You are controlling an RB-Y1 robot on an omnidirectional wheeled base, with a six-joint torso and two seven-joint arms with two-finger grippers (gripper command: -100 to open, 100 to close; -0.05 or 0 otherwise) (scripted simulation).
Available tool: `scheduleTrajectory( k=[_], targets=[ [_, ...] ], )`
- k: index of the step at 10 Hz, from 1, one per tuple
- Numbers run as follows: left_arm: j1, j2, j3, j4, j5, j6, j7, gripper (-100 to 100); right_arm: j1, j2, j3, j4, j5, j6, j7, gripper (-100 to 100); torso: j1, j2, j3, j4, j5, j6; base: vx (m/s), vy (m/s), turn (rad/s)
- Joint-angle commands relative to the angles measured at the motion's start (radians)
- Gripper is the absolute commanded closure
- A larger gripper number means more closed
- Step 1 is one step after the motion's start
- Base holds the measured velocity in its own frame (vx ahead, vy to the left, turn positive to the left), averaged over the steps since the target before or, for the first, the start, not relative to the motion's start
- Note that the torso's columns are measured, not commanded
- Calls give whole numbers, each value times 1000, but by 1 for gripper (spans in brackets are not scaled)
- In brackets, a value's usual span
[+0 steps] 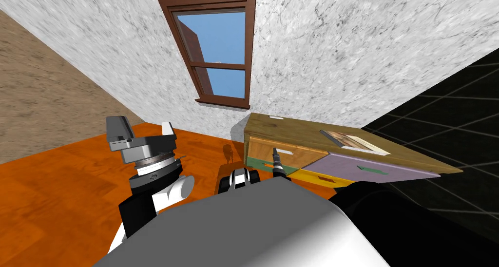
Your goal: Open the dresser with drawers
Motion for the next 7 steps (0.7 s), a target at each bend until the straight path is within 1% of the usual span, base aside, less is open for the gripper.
scheduleTrajectory(
  k=[1,2,3,4,5,7],
  targets=[
    [0,0,0,0,0,0,0,0,-6,-8,7,9,-12,-4,-20,-100,0,0,0,0,0,0,-13,-25,30],
    [0,0,0,0,0,0,0,0,1,-18,-1,-10,-28,6,-17,-100,1,-1,-1,0,0,0,90,-56,-11],
    [0,0,0,0,0,0,0,0,-2,-14,3,-1,-21,0,-21,-100,-1,-6,-3,-1,0,0,58,-36,5],
    [0,0,0,0,0,0,0,0,-2,-15,2,-2,-23,2,-19,100,1,-3,-2,-1,0,0,8,-6,1],
    [0,0,0,0,0,0,0,0,5,-19,6,-12,-20,-1,-21,100,2,1,1,0,1,0,-72,47,-11],
    [0,0,0,0,0,0,0,0,12,-24,9,-22,-18,-3,-22,100,2,7,5,1,0,1,-153,65,-24]
  ],
)
